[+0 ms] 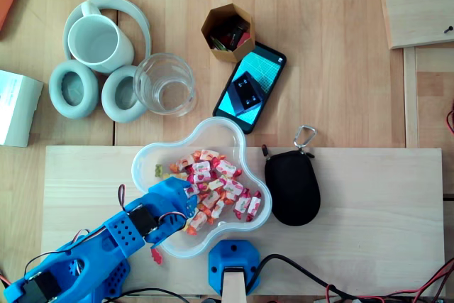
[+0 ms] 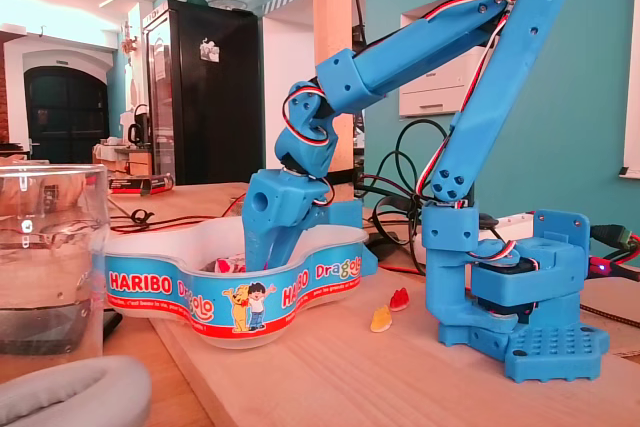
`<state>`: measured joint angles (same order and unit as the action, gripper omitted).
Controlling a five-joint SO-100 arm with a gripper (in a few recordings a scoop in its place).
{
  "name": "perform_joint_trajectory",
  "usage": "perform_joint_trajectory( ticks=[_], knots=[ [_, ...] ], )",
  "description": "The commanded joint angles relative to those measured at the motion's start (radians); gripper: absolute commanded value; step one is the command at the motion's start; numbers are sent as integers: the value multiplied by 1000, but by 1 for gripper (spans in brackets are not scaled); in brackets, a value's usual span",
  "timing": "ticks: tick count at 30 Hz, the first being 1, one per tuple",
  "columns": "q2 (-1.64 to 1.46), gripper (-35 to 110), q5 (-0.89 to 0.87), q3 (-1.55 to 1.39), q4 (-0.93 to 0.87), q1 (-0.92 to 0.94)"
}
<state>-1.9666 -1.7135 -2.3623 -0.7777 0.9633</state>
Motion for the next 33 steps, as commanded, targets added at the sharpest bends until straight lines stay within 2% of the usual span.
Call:
perform_joint_trajectory(
  ticks=[1, 17, 24, 33],
  knots=[
    [-9, 9, 0, 28, 5, 8],
    [-11, 9, 0, 9, 6, 8],
    [-11, -4, 2, 8, 6, 8],
    [-12, -2, 0, 11, 6, 9]
  ],
)
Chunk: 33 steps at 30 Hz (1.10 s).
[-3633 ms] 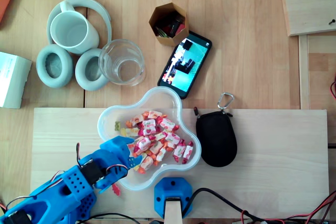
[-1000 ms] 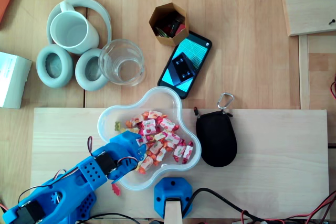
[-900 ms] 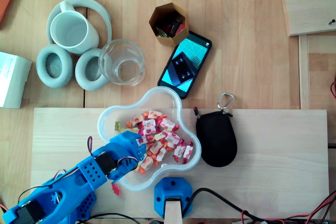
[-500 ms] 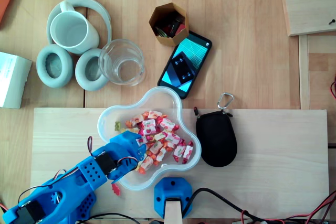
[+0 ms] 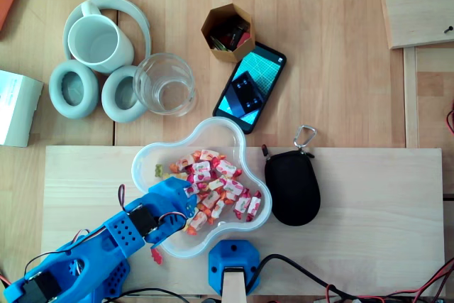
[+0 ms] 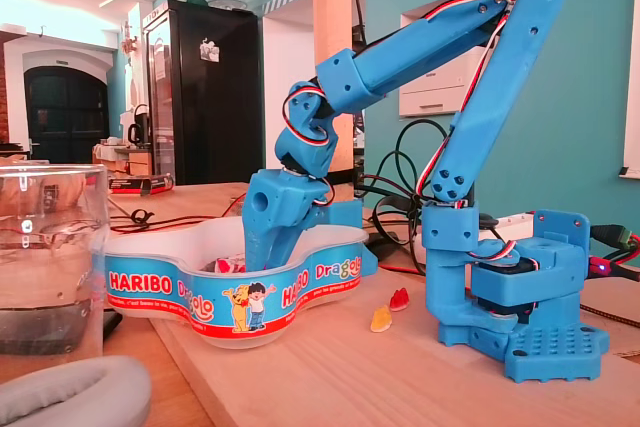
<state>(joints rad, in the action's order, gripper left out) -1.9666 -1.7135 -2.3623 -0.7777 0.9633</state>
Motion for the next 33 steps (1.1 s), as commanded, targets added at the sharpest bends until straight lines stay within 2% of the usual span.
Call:
perform_joint_trajectory(
  ticks=[1, 10, 19, 33],
  knots=[
    [-14, -2, 0, 15, 6, 11],
    [-31, -2, 2, 132, -11, 6],
    [-29, -2, 110, 319, -12, -3],
    [-29, -2, 129, 623, -12, -256]
  ],
)
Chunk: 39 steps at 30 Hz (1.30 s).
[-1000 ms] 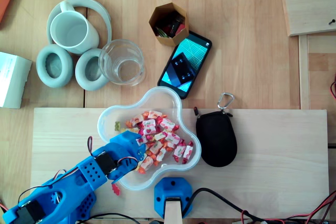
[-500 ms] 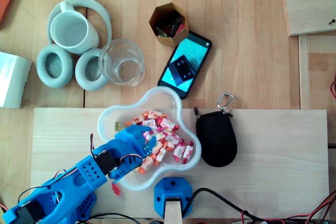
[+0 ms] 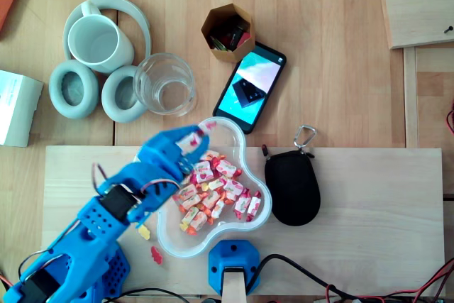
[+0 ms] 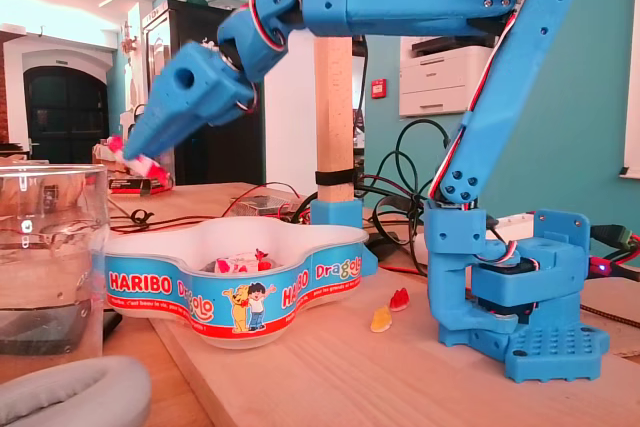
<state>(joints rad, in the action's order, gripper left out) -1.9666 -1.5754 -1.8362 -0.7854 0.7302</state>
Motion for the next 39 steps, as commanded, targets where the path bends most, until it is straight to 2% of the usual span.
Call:
perform_joint_trajectory(
  ticks=[1, 14, 23, 39],
  knots=[
    [-29, -2, -9, 114, -5, -32],
    [-11, -2, -25, 333, -5, -83],
    [5, -2, -28, 341, 12, -307],
    [285, -2, -169, 595, 14, -462]
  ],
)
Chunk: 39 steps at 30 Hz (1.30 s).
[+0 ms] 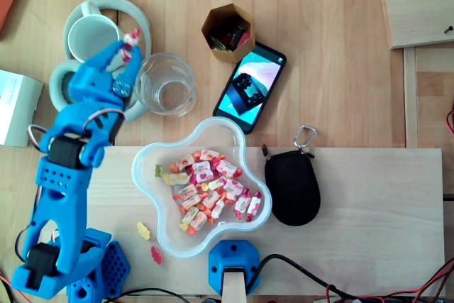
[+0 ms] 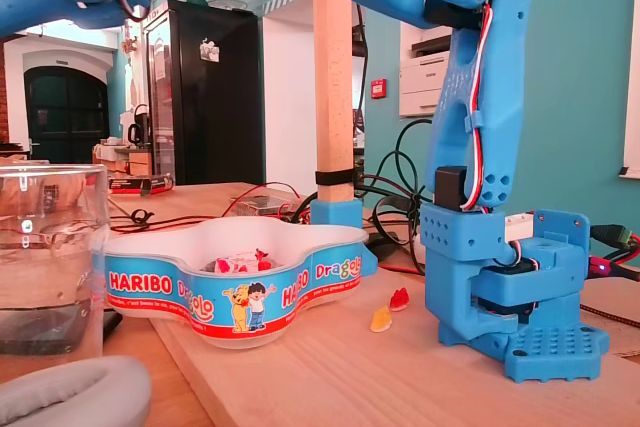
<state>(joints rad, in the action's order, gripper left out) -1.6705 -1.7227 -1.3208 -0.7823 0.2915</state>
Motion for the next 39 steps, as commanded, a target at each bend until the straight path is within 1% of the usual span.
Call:
perform_joint_trajectory(
  ticks=[1, 9, 14, 21, 27, 33, 39],
  knots=[
    [5, -2, -23, 89, 11, -43],
    [137, -2, -25, 170, 11, -167],
    [153, -2, -25, 166, -8, -215],
    [175, -2, -23, 156, -9, -224],
    [173, -2, -23, 49, -9, -225],
    [172, -2, -21, 29, 0, -229],
    [176, -2, -21, 15, 8, -291]
  ],
)
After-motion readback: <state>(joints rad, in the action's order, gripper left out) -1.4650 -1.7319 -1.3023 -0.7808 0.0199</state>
